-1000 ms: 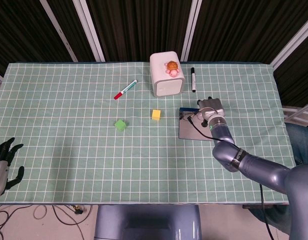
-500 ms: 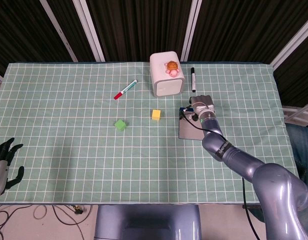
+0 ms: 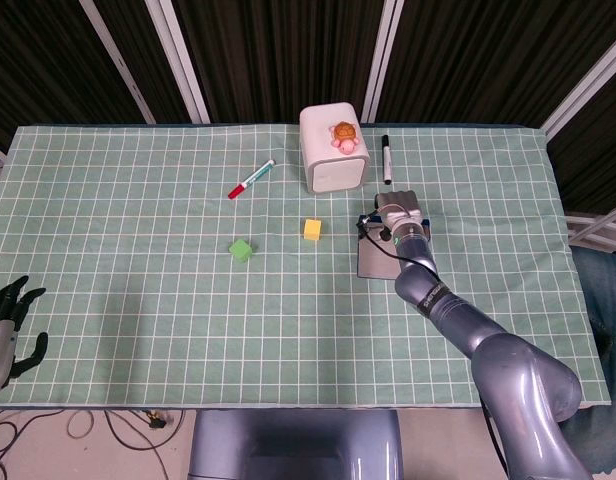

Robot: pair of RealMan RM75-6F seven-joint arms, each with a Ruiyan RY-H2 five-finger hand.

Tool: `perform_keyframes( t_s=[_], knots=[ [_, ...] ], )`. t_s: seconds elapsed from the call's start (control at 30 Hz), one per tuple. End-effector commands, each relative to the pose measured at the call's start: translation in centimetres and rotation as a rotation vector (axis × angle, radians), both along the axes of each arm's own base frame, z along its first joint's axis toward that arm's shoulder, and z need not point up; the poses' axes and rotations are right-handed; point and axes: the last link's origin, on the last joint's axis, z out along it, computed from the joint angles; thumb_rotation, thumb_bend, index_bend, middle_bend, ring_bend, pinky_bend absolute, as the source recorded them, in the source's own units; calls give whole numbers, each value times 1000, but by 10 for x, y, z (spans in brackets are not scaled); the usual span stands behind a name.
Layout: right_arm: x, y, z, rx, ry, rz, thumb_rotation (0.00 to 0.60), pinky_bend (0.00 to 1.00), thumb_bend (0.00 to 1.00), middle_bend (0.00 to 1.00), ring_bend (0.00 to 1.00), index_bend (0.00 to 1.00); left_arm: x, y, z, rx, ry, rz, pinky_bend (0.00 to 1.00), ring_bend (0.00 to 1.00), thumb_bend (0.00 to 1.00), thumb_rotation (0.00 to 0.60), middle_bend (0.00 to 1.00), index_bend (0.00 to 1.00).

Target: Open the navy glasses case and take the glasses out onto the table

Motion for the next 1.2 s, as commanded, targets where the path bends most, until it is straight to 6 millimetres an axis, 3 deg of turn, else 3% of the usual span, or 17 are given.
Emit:
perform_keyframes(
  t_s=[0.03,0.5,1.2],
  knots=[
    [-1,0,-3,-4,-5,1,600,235,400,366,293,308,-1,0,0,-3,1,5,23,0,462,600,0,157],
    [-6,-6,-3,-27,-8,7,600,235,427,414,356,380,-1,0,1,0,3,8,23,0,463,600,0,157],
    [-14,-7,-3,-30,-5,11,600,235,434,451,383,410,-1,0,1,5,6,7,23,0,464,600,0,157]
  ],
)
